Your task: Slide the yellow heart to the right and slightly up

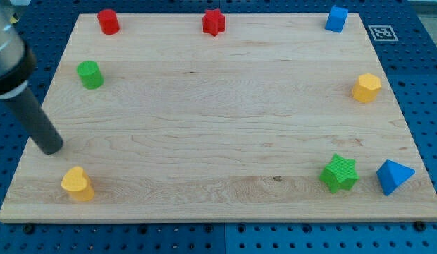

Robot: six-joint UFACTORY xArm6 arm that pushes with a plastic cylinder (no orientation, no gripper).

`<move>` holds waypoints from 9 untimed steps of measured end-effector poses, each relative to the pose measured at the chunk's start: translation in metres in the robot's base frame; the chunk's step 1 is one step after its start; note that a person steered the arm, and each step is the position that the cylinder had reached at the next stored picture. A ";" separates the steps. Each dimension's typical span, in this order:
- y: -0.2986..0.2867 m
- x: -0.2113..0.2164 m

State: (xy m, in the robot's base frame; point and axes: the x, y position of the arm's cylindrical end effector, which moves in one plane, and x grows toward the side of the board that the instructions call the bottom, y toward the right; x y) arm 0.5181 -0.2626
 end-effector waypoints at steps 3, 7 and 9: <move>0.003 0.078; 0.103 0.064; 0.125 0.049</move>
